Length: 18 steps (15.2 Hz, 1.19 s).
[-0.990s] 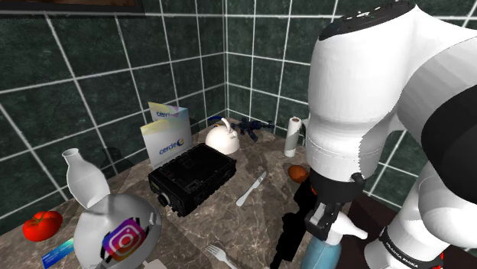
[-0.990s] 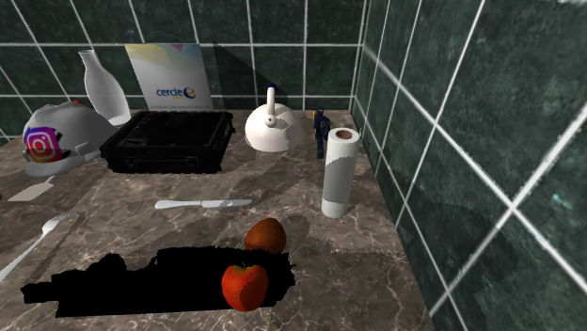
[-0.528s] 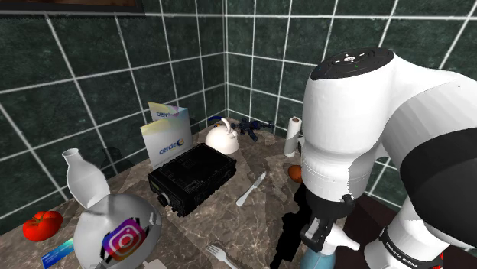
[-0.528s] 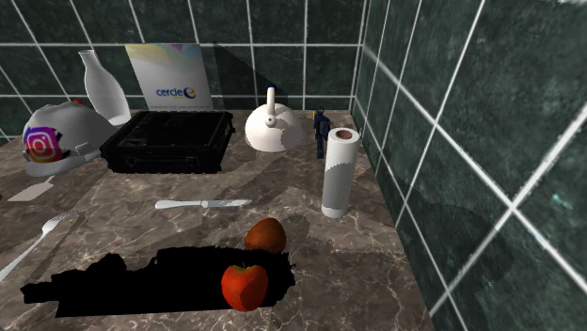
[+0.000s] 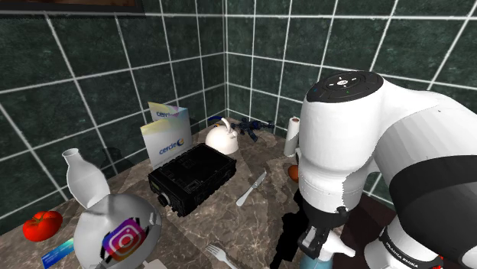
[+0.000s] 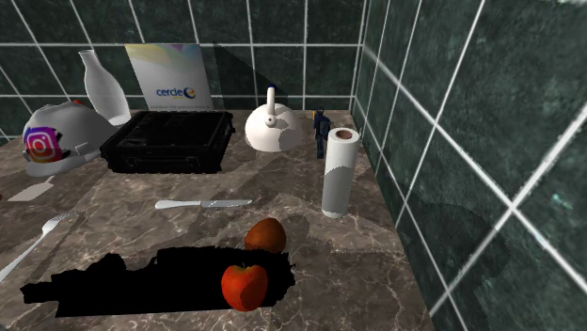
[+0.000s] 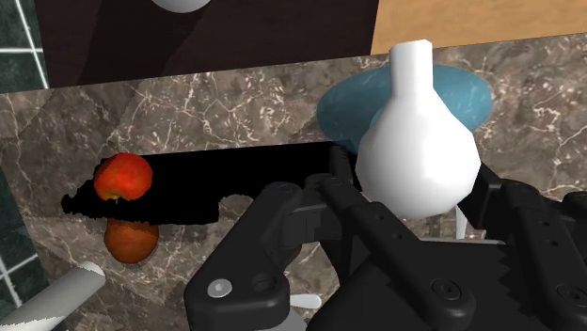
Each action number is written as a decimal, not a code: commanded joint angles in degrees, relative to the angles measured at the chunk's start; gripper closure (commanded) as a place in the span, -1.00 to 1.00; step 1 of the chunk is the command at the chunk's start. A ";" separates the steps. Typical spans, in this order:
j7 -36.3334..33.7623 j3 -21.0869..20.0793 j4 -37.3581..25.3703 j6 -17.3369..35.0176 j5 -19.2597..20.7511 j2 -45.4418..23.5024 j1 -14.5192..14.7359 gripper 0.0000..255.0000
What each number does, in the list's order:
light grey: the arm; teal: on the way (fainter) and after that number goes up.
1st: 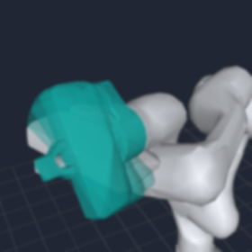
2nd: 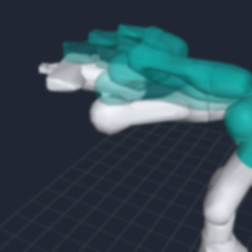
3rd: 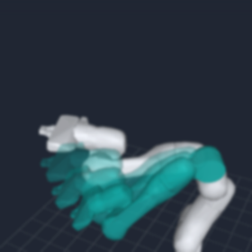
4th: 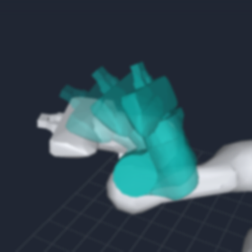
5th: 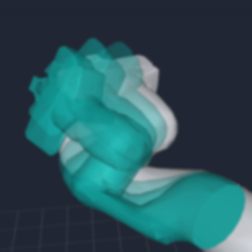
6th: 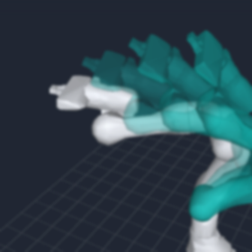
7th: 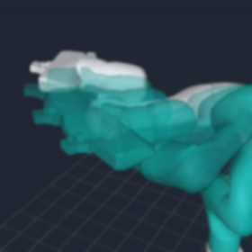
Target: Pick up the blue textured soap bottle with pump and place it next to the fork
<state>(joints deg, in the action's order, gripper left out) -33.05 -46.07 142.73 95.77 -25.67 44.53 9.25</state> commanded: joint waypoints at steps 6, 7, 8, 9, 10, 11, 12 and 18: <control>0.00 -0.02 0.01 0.04 -0.01 -0.01 -0.01 -1.00; 0.00 -0.02 0.01 0.05 -0.01 -0.01 -0.01 -1.00; 0.00 -0.02 0.01 0.05 -0.01 -0.01 -0.01 -1.00; 0.00 -0.02 0.01 0.05 -0.01 -0.01 -0.01 -1.00; 0.00 -0.02 0.01 0.05 -0.01 -0.01 -0.01 -1.00; -0.17 0.64 -1.87 -1.66 0.67 -0.16 -0.32 -1.00; -0.36 1.25 -3.81 -3.34 1.33 -0.41 -0.64 -1.00; -0.74 2.19 -7.42 -6.28 2.45 -1.06 -1.26 -1.00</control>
<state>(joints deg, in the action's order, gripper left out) -33.79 -43.90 135.37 89.56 -23.24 43.48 8.00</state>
